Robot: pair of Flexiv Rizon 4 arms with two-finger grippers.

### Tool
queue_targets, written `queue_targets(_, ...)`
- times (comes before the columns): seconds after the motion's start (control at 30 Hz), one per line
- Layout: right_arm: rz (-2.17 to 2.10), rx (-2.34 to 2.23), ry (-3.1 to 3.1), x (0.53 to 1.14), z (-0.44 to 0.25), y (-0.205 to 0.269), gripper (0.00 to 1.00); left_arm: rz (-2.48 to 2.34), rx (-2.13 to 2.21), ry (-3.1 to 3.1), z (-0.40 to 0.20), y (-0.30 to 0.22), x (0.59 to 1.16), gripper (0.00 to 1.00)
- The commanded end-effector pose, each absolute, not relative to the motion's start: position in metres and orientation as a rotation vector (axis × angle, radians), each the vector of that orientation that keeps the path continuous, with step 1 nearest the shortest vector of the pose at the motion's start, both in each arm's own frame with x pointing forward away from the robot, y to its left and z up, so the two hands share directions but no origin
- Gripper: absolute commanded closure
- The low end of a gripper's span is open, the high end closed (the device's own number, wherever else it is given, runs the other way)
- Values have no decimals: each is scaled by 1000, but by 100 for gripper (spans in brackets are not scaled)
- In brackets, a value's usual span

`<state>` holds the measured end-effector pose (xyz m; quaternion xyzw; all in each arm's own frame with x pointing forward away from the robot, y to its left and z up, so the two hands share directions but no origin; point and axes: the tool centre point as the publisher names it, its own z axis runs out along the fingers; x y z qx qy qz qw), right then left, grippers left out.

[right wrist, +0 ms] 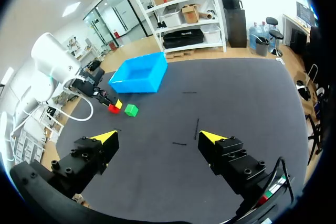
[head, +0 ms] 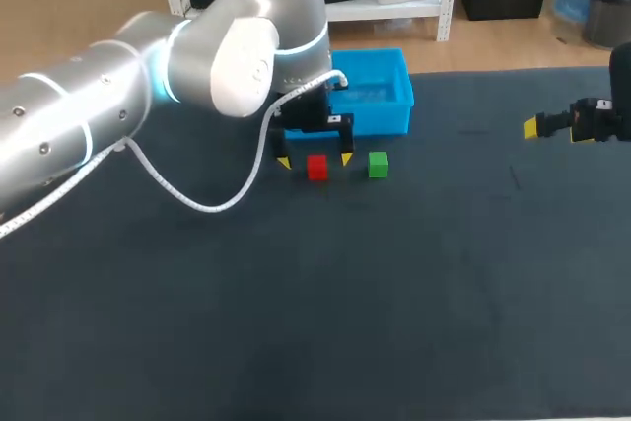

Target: Use the left arm to pick the red cube and place it into the blue plastic box first, then use the right arm to grasp the green cube and put it into the same blue plastic box after the first action is fully finished.

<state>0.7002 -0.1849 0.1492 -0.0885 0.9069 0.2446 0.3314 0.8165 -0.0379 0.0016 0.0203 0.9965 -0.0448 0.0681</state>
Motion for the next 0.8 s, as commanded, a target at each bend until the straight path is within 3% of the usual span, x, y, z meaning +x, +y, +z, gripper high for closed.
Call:
queue_targets(0.03,640,-233,2372,700,149,-185,0,-121,53,3004,1,-42,819,0)
queue_targets(0.23,640,-233,2372,700,149,-185,0,-101,43,3002,1,-42,816,0)
queue_targets(0.3,640,-233,2372,700,149,-185,0,-99,43,3003,1,-42,814,51)
queue_targets(0.47,640,-233,2372,700,149,-185,0,-95,43,3008,-2,-42,810,65)
queue_targets(0.57,640,-233,2372,700,149,-185,0,-96,40,3011,-4,-42,810,91)
queue_targets(0.7,640,-233,2372,700,149,-185,0,-96,39,3012,-4,-42,809,100)
queue_targets(0.8,640,-233,2372,700,149,-185,0,-91,42,3008,-2,-40,809,100)
